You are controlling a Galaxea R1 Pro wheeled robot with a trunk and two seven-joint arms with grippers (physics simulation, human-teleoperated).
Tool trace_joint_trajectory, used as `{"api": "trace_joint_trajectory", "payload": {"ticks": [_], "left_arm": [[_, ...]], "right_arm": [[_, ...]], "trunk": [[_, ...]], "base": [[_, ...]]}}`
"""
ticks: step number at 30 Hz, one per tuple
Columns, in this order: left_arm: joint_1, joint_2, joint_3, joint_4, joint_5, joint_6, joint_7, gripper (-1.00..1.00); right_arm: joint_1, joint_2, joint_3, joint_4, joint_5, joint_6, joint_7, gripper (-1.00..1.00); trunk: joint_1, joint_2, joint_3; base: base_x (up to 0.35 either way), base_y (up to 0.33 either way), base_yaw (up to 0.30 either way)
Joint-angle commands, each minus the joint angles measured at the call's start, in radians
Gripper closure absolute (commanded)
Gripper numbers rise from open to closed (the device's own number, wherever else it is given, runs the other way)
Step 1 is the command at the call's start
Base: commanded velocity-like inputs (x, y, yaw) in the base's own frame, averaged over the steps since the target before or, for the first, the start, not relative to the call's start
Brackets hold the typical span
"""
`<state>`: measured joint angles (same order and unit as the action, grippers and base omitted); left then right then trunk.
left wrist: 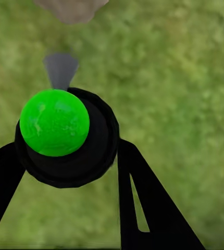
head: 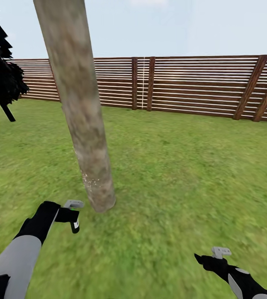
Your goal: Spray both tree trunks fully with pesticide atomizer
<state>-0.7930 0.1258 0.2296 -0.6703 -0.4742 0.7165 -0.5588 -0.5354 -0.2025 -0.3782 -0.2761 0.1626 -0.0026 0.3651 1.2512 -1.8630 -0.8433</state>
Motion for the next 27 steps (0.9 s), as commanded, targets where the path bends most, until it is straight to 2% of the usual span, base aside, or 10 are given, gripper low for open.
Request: {"api": "trace_joint_trajectory", "payload": {"ticks": [1,5,12,16,22,24,26,27], "left_arm": [[0.000,0.000,-0.001,0.000,0.000,0.000,0.000,1.00],[0.000,0.000,-0.001,0.000,0.000,0.000,0.000,1.00],[0.000,0.000,0.001,0.002,0.007,0.000,0.002,1.00],[0.000,0.000,0.001,0.020,0.019,0.000,0.002,1.00],[-0.009,0.005,0.024,0.005,0.026,0.007,-0.001,1.00],[-0.037,0.011,0.023,-0.014,0.027,0.051,-0.007,1.00],[-0.111,0.018,0.015,-0.059,0.026,0.190,-0.020,1.00],[-0.146,0.025,0.013,-0.075,0.026,0.231,-0.036,1.00]], "right_arm": [[0.000,0.000,0.000,0.000,0.000,0.000,0.000,-1.00],[0.000,0.000,0.000,0.000,0.000,0.000,0.000,-1.00],[0.000,0.000,0.001,0.000,0.004,0.000,0.000,-1.00],[0.000,-0.001,0.001,0.000,0.004,-0.006,0.000,-1.00],[0.000,-0.002,0.001,0.000,0.004,-0.015,0.000,-1.00],[0.001,-0.002,0.001,-0.001,0.003,-0.016,0.000,-1.00],[0.001,-0.002,0.001,-0.001,0.003,-0.016,0.000,-1.00],[0.001,-0.002,0.001,-0.001,0.003,-0.016,0.000,-1.00]], "trunk": [[0.000,0.000,0.000],[0.000,0.000,0.000],[0.000,0.000,0.000],[0.000,0.000,0.000],[0.000,0.000,0.000],[0.000,0.000,0.000],[0.000,0.000,0.000],[0.000,0.000,0.000]], "base": [[-0.011,-0.272,0.277],[0.070,-0.272,0.251],[0.150,-0.261,0.016],[-0.062,-0.264,0.000],[-0.011,-0.051,0.000],[0.000,-0.001,0.000],[0.000,0.000,0.000],[0.000,0.000,0.000]]}}
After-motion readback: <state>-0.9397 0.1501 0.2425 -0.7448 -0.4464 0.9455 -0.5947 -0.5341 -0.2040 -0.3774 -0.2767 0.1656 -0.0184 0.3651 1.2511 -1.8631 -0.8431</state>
